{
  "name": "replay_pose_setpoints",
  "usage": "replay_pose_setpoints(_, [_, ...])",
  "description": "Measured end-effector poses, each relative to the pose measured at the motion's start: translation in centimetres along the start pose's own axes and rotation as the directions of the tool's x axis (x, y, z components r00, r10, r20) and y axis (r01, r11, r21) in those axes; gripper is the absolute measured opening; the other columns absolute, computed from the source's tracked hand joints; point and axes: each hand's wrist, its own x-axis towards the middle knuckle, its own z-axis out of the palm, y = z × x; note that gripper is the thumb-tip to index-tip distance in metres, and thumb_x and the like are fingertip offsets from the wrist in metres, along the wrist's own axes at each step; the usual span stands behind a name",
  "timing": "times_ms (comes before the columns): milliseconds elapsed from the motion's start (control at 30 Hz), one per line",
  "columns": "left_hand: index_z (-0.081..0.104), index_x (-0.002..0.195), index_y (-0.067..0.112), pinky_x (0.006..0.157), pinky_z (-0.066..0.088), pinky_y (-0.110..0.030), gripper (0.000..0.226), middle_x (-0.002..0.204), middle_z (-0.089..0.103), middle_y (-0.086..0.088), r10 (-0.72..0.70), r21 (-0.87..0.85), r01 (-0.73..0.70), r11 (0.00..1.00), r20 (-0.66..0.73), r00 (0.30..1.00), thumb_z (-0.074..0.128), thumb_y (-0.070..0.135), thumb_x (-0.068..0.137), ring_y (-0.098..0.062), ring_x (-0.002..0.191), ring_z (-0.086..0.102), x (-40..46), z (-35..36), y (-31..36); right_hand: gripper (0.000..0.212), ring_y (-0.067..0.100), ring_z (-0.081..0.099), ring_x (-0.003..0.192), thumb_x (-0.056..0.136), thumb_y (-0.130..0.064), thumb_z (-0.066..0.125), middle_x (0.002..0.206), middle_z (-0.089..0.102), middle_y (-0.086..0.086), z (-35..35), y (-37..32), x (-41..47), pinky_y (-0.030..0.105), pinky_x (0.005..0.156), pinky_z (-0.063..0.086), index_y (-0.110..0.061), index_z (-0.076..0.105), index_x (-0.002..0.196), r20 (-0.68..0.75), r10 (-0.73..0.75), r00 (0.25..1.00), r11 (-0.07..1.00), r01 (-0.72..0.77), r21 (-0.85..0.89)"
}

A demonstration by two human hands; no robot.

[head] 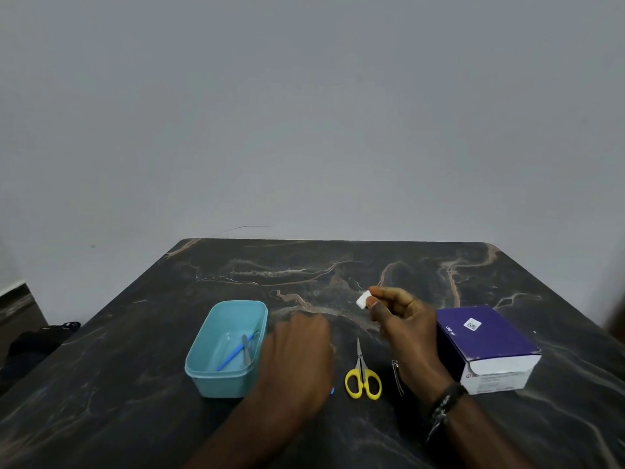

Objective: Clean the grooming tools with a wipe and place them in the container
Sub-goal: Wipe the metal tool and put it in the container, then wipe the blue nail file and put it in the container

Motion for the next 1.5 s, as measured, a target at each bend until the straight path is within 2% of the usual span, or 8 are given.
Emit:
replay_pose_setpoints(167, [0.059, 0.116, 0.014, 0.089, 0.051, -0.038, 0.031, 0.122, 0.064, -0.009, -0.023, 0.051, 0.011, 0.999, 0.255, 0.967, 0.062, 0.034, 0.092, -0.028, 0.112, 0.061, 1.3, 2.4, 0.4, 0.018, 0.002, 0.068, 0.066, 0.085, -0.001, 0.07, 0.086, 0.078, 0.005, -0.1, 0.1, 0.1, 0.012, 0.052, 0.046, -0.017, 0.074, 0.09, 0.002, -0.004, 1.0, 1.0, 0.004, 0.001])
replay_pose_setpoints(433, [0.056, 0.124, 0.012, 0.089, 0.049, -0.034, 0.03, 0.126, 0.061, -0.009, -0.004, 0.075, -0.022, 0.997, 0.33, 0.944, 0.058, 0.021, 0.095, -0.025, 0.115, 0.059, 1.9, 2.3, 0.9, 0.018, 0.005, 0.067, 0.064, 0.085, -0.002, 0.07, 0.082, 0.078, 0.004, 0.0, -0.1, 0.0, 0.015, 0.051, 0.047, -0.019, 0.074, 0.088, -0.004, -0.008, 1.0, 1.0, 0.008, 0.001])
replay_pose_setpoints(567, [0.056, 0.122, 0.012, 0.076, 0.047, -0.03, 0.029, 0.125, 0.06, -0.009, -0.024, 0.021, 0.018, 1.0, 0.373, 0.927, 0.058, 0.02, 0.094, -0.025, 0.109, 0.062, 2.4, 1.7, 0.7, 0.018, 0.005, 0.066, 0.063, 0.085, -0.002, 0.07, 0.082, 0.077, 0.004, 0.1, -0.2, -0.1, 0.015, 0.05, 0.046, -0.02, 0.074, 0.088, -0.004, -0.009, 1.0, 1.0, 0.009, -0.006])
replay_pose_setpoints(767, [0.057, 0.114, 0.012, 0.075, 0.051, -0.032, 0.027, 0.121, 0.061, -0.009, -0.054, -0.013, 0.061, 0.998, 0.322, 0.945, 0.065, 0.017, 0.089, -0.026, 0.105, 0.064, 3.6, 2.5, 0.2, 0.018, 0.007, 0.066, 0.063, 0.085, -0.002, 0.07, 0.081, 0.077, 0.004, 0.0, -0.1, -0.1, 0.015, 0.05, 0.046, -0.019, 0.074, 0.089, -0.002, -0.02, 1.0, 1.0, 0.02, -0.016])
replay_pose_setpoints(933, [0.063, 0.087, 0.016, 0.065, 0.045, -0.024, 0.01, 0.087, 0.067, -0.003, -0.102, -0.231, 0.099, 0.968, -0.004, 0.995, 0.064, 0.026, 0.091, -0.013, 0.073, 0.058, 5.3, 3.2, -0.6, 0.019, 0.005, 0.064, 0.059, 0.086, 0.001, 0.068, 0.078, 0.077, 0.005, 0.0, 0.0, 0.1, 0.015, 0.048, 0.046, -0.017, 0.075, 0.089, -0.016, -0.023, 1.0, 1.0, 0.023, -0.002])
replay_pose_setpoints(1000, [0.059, 0.071, 0.022, 0.051, 0.04, -0.018, 0.021, 0.067, 0.065, 0.005, -0.086, -0.446, 0.013, 0.895, -0.144, 0.986, 0.063, 0.029, 0.091, -0.009, 0.057, 0.061, 5.7, 3.2, -0.5, 0.018, 0.004, 0.063, 0.057, 0.086, 0.001, 0.068, 0.078, 0.076, 0.006, -0.1, 0.0, 0.2, 0.014, 0.046, 0.044, -0.015, 0.074, 0.089, -0.02, -0.023, 1.0, 1.0, 0.023, 0.003])
replay_pose_setpoints(1167, [0.062, 0.082, 0.013, 0.044, 0.054, -0.031, 0.012, 0.07, 0.07, -0.009, -0.014, -0.934, -0.069, 0.349, -0.079, 0.997, 0.066, 0.02, 0.09, -0.021, 0.05, 0.067, 5.7, 4.4, 0.1, 0.012, 0.005, 0.067, 0.062, 0.086, 0.0, 0.068, 0.085, 0.076, 0.009, -0.3, 0.2, 0.4, 0.013, 0.05, 0.047, -0.008, 0.072, 0.095, -0.005, -0.029, 1.0, 0.999, 0.029, 0.019])
replay_pose_setpoints(1500, [0.06, 0.08, 0.017, 0.044, 0.053, -0.029, 0.013, 0.07, 0.07, -0.007, 0.009, -0.938, -0.114, 0.328, -0.118, 0.993, 0.063, 0.017, 0.092, -0.016, 0.047, 0.063, 5.1, 6.0, -0.3, 0.014, 0.008, 0.069, 0.069, 0.089, -0.002, 0.064, 0.083, 0.077, 0.002, -0.5, -0.1, 0.6, 0.018, 0.05, 0.049, -0.014, 0.07, 0.092, 0.087, 0.024, 0.996, 0.997, -0.03, 0.077])
